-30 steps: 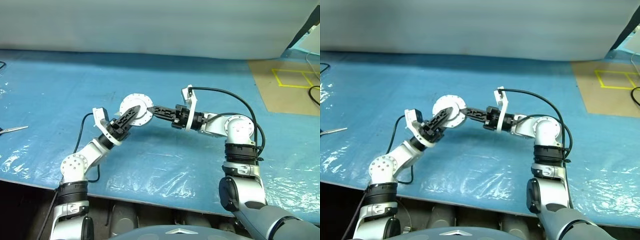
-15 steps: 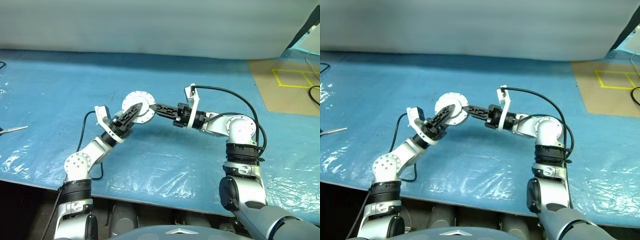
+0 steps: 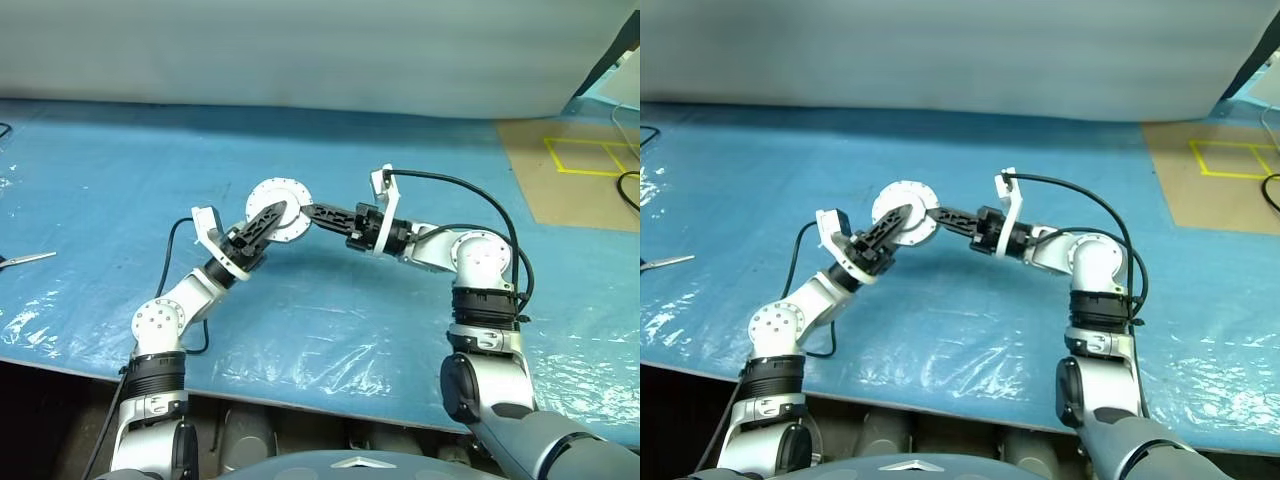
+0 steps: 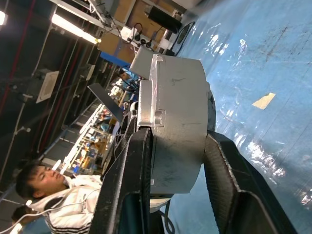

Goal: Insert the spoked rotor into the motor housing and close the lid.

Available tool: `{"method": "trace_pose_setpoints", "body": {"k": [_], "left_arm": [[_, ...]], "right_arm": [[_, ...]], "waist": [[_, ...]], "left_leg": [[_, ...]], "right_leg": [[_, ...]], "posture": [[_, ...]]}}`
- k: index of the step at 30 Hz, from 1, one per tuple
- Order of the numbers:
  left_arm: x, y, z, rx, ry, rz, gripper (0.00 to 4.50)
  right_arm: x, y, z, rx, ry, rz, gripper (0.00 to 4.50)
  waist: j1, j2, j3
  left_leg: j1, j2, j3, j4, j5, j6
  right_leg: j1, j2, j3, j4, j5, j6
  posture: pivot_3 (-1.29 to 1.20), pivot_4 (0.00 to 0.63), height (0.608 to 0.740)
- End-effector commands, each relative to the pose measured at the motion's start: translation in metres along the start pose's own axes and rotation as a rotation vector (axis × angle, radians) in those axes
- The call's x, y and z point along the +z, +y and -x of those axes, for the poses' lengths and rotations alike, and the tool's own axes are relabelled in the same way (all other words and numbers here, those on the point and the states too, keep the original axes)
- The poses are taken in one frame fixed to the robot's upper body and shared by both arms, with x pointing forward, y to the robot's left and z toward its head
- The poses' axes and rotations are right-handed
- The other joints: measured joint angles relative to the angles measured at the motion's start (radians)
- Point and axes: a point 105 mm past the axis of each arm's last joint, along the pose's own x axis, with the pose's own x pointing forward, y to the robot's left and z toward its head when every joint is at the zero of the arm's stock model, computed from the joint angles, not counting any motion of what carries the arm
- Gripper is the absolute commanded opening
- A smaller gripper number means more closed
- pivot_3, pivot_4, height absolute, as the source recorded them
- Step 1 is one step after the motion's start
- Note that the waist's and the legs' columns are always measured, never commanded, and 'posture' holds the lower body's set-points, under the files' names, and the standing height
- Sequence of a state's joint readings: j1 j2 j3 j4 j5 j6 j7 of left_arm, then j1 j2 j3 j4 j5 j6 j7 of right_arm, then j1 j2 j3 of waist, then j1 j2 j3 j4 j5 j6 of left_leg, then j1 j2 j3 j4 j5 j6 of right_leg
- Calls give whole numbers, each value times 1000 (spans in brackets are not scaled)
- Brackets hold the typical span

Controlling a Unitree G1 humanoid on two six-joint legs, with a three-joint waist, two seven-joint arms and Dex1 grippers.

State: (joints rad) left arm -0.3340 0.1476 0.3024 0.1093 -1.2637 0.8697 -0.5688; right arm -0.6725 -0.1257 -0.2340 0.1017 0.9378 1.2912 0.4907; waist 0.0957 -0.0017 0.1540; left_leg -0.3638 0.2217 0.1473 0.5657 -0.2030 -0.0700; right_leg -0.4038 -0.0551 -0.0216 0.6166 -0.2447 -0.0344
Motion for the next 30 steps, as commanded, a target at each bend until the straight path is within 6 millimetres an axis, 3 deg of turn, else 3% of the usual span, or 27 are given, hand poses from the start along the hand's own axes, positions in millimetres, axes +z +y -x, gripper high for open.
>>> {"method": "trace_pose_setpoints", "body": {"k": [1,5,10,16,20,25,27,30], "left_arm": [[10,-2,-1,15,-28,-53,2519],[12,-2,-2,15,-37,-63,2519],[26,-13,-4,-17,-85,-88,2519],[63,-29,1,-24,-217,-159,2519],[83,-25,11,60,-273,-247,2519],[105,12,33,312,-319,-375,2519],[113,39,43,467,-320,-431,2519],[122,58,48,549,-354,-442,2519]], "right_arm": [[3,23,-6,101,-4,66,2802],[-1,22,-7,107,30,26,4133],[0,20,-6,99,29,22,4133],[0,15,-5,70,25,15,4133],[2,9,-1,31,10,28,4133],[2,-6,10,-41,-1,36,4133],[0,-8,12,-54,0,38,4133],[-2,-12,11,-77,-6,46,4133]], "waist": [[0,0,0],[0,0,0],[0,-1,0],[-1,-1,1],[0,-1,1],[1,-2,1],[2,-2,1],[1,-4,2]], "left_leg": [[0,0,0,0,0,0],[0,0,0,0,0,0],[0,0,0,0,0,0],[0,0,0,0,0,0],[-1,0,0,0,0,0],[-1,0,0,0,0,0],[-1,0,-1,0,0,0],[-1,0,-1,1,0,0]], "right_leg": [[0,0,0,0,0,0],[0,0,0,0,0,0],[0,0,0,0,0,0],[0,0,0,0,0,0],[0,0,0,0,0,0],[0,0,-1,-1,0,0],[0,0,-1,-1,0,0],[0,0,-1,0,0,1]], "posture": [[0,150,740],[0,150,740],[0,150,740],[0,150,740],[0,150,740],[0,150,740],[0,150,740],[0,150,740]]}}
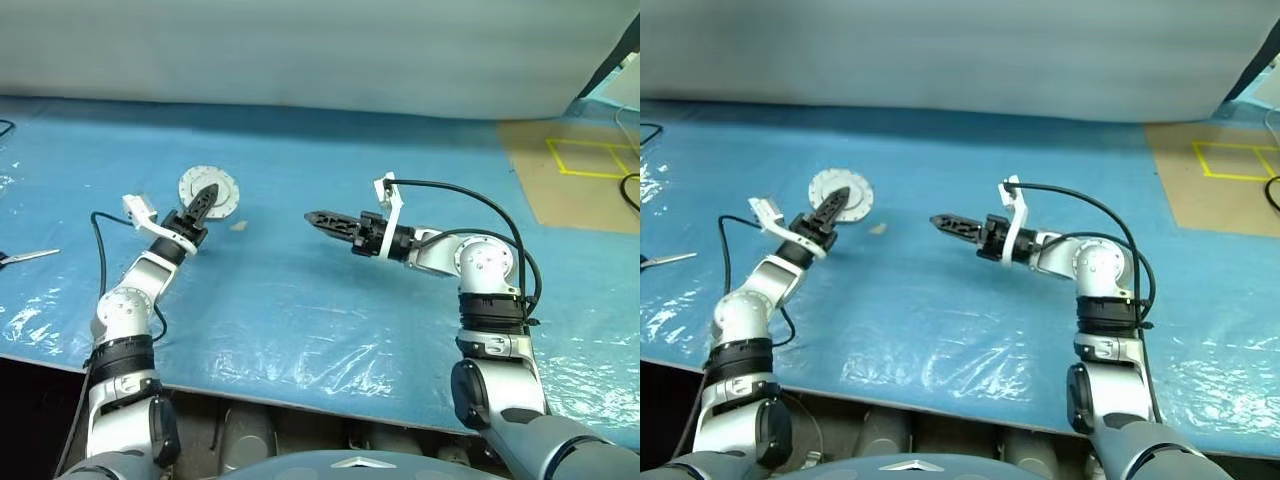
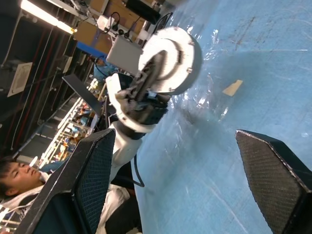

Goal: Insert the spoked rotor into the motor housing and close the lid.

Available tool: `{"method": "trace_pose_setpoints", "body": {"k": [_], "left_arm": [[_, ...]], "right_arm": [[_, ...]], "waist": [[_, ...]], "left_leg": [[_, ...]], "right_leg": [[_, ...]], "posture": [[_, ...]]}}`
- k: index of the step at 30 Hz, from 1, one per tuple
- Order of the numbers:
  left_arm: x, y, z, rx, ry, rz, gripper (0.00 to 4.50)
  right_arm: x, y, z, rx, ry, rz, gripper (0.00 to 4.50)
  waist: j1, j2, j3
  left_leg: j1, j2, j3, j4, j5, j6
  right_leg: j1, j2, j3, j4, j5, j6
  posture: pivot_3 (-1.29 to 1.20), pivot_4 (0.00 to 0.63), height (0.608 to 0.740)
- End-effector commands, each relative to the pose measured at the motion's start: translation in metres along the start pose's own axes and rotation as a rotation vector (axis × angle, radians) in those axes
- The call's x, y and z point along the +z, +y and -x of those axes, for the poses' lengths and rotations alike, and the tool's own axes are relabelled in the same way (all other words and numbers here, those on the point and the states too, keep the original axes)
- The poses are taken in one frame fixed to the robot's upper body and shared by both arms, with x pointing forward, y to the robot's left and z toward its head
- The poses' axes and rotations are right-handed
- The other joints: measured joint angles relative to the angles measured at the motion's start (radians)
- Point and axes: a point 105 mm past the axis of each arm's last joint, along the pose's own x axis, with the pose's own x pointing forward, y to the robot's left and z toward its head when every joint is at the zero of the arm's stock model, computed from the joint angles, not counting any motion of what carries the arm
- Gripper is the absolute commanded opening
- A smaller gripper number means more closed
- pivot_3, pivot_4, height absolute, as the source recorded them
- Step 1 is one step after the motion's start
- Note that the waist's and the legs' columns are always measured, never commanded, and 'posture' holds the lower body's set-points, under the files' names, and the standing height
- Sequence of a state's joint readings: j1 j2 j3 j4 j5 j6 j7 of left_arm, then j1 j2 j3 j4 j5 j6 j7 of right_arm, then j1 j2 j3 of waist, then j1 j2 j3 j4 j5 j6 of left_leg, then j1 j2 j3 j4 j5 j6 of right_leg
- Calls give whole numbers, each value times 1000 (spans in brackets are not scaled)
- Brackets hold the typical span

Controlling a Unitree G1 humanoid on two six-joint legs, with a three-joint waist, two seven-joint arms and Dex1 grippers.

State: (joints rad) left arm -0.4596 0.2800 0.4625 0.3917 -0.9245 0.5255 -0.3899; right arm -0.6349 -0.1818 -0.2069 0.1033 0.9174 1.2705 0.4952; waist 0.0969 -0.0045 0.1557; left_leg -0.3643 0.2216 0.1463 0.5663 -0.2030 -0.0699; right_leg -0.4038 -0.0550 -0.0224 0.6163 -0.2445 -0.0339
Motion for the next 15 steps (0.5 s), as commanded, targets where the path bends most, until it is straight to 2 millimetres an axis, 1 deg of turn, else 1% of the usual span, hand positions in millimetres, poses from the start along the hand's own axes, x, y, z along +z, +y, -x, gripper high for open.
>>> {"method": "trace_pose_setpoints", "body": {"k": [1,4,7,9,10,11,13,14,15], "left_arm": [[17,-2,-11,-2,-67,-68,2519],[8,1,-15,5,-27,-96,2519],[9,5,-17,30,-34,-126,2519],[11,17,-15,99,-41,-165,3209],[12,22,-13,117,-39,-191,3402],[13,27,-12,141,-41,-208,3686],[12,33,-9,174,-35,-209,4375],[18,36,-7,200,-58,-232,4470],[21,38,-6,215,-76,-250,4470]], "right_arm": [[3,4,-2,-1,-21,39,4133],[1,3,-4,-6,-19,43,4133],[-2,3,-5,-11,-11,49,4133],[-4,2,-5,-18,-7,50,4173],[-5,1,-5,-22,-6,50,4173],[-6,0,-5,-25,-5,48,4173],[-6,0,-5,-24,-6,48,4173],[-7,0,-6,-20,-6,49,4173],[-7,0,-6,-18,-6,50,4173]], "waist": [[0,-3,1],[2,-5,2],[2,-5,2],[1,-5,2],[1,-5,2],[0,-5,2],[-1,-5,2],[-2,-5,2],[-2,-5,2]], "left_leg": [[0,0,0,0,0,0],[-2,0,-1,0,0,0],[-2,0,-1,0,0,0],[-2,0,-1,0,0,0],[-2,0,-1,0,0,0],[-2,0,-1,0,0,0],[-1,0,-1,0,0,0],[0,0,-1,1,0,0],[0,0,-1,1,0,0]], "right_leg": [[0,0,0,0,0,0],[-1,0,-1,0,0,0],[-1,0,-1,0,0,0],[-1,0,-1,0,0,0],[-1,0,-1,0,0,0],[-1,0,-1,0,0,0],[-1,0,-1,1,0,0],[0,-1,-1,2,0,0],[0,-1,-1,2,0,0]], "posture": [[0,150,740],[0,150,740],[0,150,740],[0,150,740],[0,150,740],[0,150,740],[0,150,740],[0,150,740],[0,150,740]]}}
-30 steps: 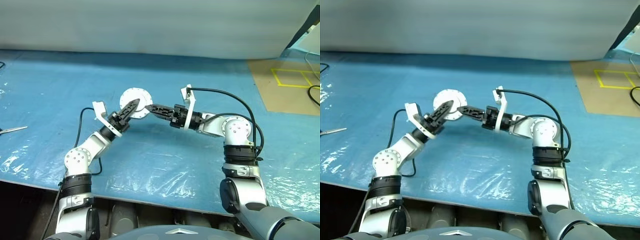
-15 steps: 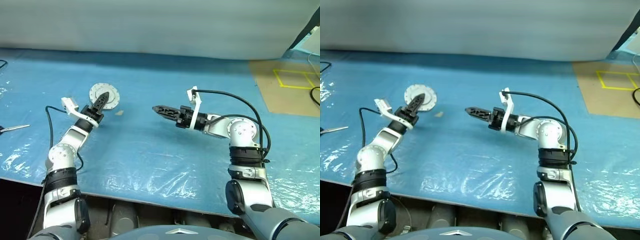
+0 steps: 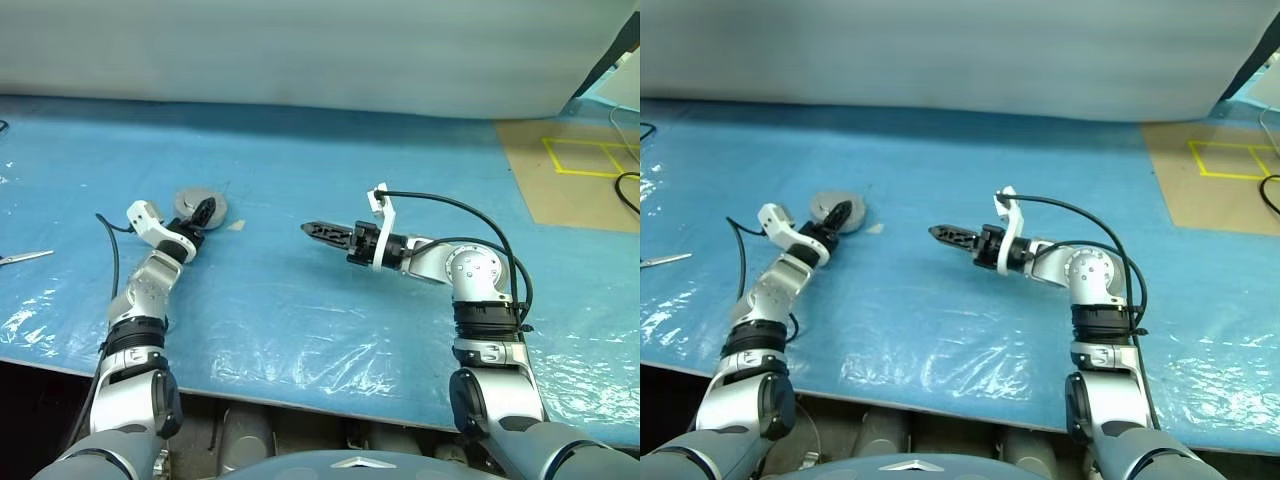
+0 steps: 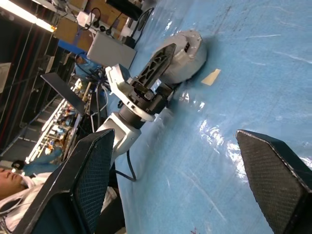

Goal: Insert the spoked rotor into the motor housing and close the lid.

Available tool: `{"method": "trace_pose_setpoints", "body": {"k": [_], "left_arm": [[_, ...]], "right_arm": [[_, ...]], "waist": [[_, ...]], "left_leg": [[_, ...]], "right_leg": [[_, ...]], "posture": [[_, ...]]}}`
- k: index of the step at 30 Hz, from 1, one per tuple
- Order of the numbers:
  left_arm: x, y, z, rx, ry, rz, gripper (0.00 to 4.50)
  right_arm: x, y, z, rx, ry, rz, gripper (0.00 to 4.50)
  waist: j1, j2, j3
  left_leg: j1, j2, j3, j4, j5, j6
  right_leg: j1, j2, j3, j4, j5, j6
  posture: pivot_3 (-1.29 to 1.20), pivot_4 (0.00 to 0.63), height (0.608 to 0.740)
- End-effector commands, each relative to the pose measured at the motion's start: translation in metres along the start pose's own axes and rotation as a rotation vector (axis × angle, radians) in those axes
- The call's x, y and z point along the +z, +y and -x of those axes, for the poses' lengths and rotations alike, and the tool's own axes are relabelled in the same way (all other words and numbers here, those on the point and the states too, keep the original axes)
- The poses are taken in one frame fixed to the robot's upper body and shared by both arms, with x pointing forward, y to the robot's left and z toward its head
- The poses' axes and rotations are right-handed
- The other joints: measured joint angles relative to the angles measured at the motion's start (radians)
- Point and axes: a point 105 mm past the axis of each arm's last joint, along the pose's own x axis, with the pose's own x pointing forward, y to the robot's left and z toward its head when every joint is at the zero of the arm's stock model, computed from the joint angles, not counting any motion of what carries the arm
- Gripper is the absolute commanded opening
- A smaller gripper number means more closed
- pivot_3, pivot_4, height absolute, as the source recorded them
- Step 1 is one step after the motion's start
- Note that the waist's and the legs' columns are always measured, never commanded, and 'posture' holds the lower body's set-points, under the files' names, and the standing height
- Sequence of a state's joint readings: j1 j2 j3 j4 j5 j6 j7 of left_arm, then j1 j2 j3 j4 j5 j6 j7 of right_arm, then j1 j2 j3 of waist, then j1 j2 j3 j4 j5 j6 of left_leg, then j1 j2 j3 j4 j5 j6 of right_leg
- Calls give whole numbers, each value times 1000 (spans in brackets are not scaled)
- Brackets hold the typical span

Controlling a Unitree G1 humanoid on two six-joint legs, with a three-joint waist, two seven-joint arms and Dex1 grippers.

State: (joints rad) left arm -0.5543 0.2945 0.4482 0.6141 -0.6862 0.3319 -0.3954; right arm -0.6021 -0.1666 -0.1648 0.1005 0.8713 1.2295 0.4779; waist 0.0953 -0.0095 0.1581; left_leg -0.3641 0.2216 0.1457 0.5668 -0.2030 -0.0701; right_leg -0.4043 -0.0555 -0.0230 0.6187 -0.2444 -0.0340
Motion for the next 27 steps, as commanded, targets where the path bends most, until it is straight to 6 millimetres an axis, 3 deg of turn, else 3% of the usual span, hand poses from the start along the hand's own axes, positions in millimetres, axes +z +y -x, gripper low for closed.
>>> {"method": "trace_pose_setpoints", "body": {"k": [1,5,10,13,16,18,21,24,27], "left_arm": [[25,17,6,94,-89,-109,4470],[53,45,21,235,-147,-196,4470],[71,75,48,337,-154,-263,4470],[87,74,54,317,-193,-309,4470],[106,37,51,117,-249,-308,4470],[106,8,51,-49,-220,-330,4470],[90,-46,60,-337,-110,-327,4470],[71,-82,69,-513,6,-332,4470],[50,-104,73,-613,106,-365,4470]], "right_arm": [[5,11,-1,40,-22,43,4173],[4,11,-2,45,-22,45,4173],[4,10,-4,45,-26,48,4173],[5,10,-5,52,-30,58,4173],[9,11,1,47,-39,120,4173],[16,13,7,45,-59,185,4173],[36,18,24,41,-151,337,4173],[45,14,34,-5,-183,457,4173],[43,7,38,-66,-156,597,4173]], "waist": [[-1,0,0],[-4,0,0],[-1,0,0],[5,0,0],[6,0,0],[5,-1,0],[2,0,0],[0,0,0],[0,0,0]], "left_leg": [[0,0,0,0,0,0],[1,0,0,1,0,0],[0,0,0,0,0,0],[-1,0,0,1,0,0],[-2,0,0,2,0,0],[-2,0,0,3,0,0],[-2,0,0,3,0,0],[-1,0,1,2,0,0],[0,0,1,1,0,0]], "right_leg": [[0,0,0,0,0,0],[0,0,0,1,0,0],[0,0,0,0,0,0],[0,-1,-1,0,0,0],[0,-2,-1,0,0,0],[0,-2,-1,0,0,0],[0,-2,-1,0,0,0],[-1,-2,-1,1,0,-1],[-1,-2,0,1,0,-1]], "posture": [[0,150,740],[0,150,740],[0,150,740],[0,150,740],[0,150,740],[0,150,740],[0,150,740],[0,150,740],[0,150,740]]}}
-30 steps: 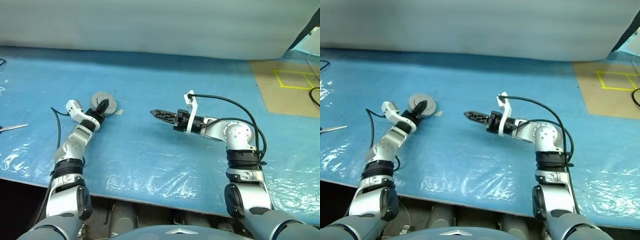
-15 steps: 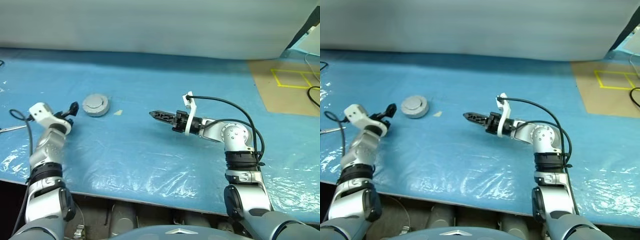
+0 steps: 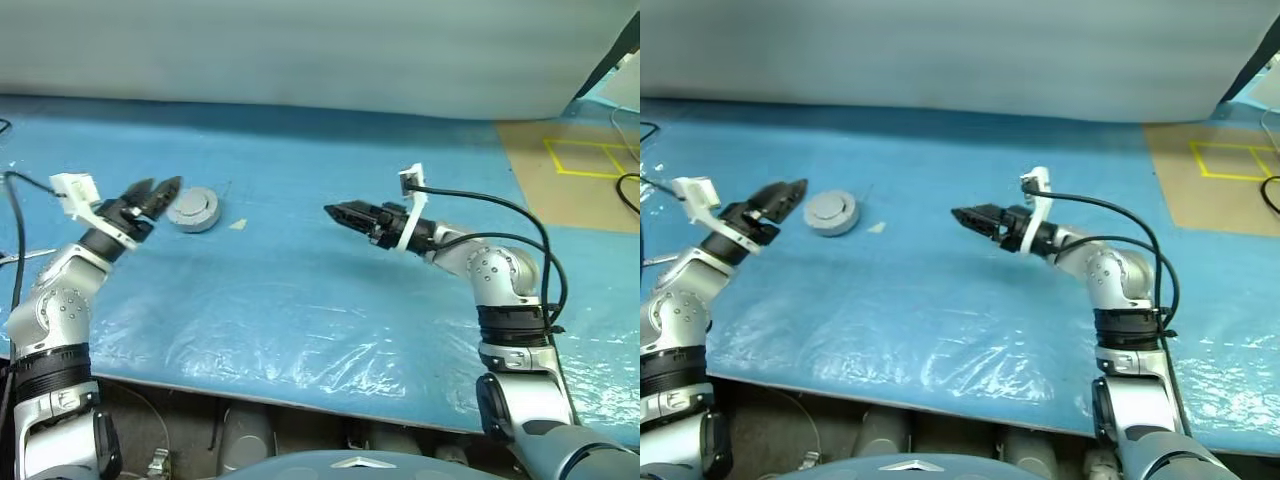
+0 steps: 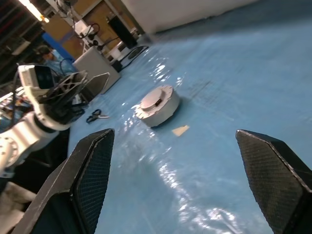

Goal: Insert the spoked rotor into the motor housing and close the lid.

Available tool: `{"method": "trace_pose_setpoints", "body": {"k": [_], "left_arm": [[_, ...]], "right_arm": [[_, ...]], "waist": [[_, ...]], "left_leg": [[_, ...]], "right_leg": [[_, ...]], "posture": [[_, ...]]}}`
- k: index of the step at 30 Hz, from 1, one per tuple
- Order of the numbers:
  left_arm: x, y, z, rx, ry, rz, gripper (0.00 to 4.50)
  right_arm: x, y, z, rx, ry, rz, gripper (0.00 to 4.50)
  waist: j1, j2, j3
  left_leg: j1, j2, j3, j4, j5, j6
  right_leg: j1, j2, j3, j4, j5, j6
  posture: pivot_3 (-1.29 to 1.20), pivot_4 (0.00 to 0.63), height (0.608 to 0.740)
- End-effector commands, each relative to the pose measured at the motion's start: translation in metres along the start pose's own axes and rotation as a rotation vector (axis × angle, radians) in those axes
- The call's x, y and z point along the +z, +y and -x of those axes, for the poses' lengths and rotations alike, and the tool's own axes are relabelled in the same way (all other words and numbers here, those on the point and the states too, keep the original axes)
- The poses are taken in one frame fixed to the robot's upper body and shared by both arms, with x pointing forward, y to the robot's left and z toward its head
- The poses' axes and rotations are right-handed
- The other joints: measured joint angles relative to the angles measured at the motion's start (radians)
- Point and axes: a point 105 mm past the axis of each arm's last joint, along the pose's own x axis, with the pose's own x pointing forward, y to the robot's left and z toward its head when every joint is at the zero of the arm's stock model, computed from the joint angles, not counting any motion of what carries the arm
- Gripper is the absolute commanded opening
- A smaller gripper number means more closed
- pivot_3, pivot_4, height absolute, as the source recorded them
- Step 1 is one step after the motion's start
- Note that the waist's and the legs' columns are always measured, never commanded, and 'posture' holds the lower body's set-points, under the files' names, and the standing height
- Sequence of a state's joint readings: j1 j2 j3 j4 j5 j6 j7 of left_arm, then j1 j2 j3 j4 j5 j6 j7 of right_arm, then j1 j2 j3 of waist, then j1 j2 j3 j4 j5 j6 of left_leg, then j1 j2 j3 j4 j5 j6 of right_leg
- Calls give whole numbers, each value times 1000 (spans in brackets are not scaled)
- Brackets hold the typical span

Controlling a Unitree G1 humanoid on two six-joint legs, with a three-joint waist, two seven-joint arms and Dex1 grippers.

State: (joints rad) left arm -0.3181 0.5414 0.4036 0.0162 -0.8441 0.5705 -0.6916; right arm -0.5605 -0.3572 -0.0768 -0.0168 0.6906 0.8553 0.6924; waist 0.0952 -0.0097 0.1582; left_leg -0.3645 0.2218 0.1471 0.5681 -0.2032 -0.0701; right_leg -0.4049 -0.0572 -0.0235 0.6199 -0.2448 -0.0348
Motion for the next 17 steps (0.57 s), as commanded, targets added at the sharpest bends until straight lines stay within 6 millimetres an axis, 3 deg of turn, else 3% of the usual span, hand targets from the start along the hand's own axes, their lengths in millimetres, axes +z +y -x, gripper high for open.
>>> {"method": "trace_pose_setpoints", "body": {"k": [1,7,9,12,17], "left_arm": [[-10,-34,-11,-153,99,-58,4470],[-47,-50,-30,-257,208,-179,4470],[-54,-54,-34,-281,219,-183,4470],[-58,-55,-34,-310,227,-191,4470],[-58,-57,-34,-340,225,-197,4470]], "right_arm": [[3,-1,2,-28,-6,158,4173],[-9,-1,-2,-95,46,319,4173],[-15,-13,-2,-178,71,366,4173],[-11,-27,-2,-251,38,341,4173],[-12,-20,-5,-229,40,371,4173]], "waist": [[-1,0,0],[-4,1,0],[-5,1,0],[-6,1,0],[-6,1,0]], "left_leg": [[0,0,0,0,0,0],[1,0,1,0,0,0],[1,0,1,0,0,0],[1,0,1,0,0,0],[1,0,1,0,0,0]], "right_leg": [[0,0,0,0,0,0],[0,0,1,0,0,0],[0,0,1,0,0,0],[0,0,1,0,0,0],[0,0,2,0,0,0]], "posture": [[0,150,740],[0,150,740],[0,150,740],[0,150,740],[0,150,740]]}}
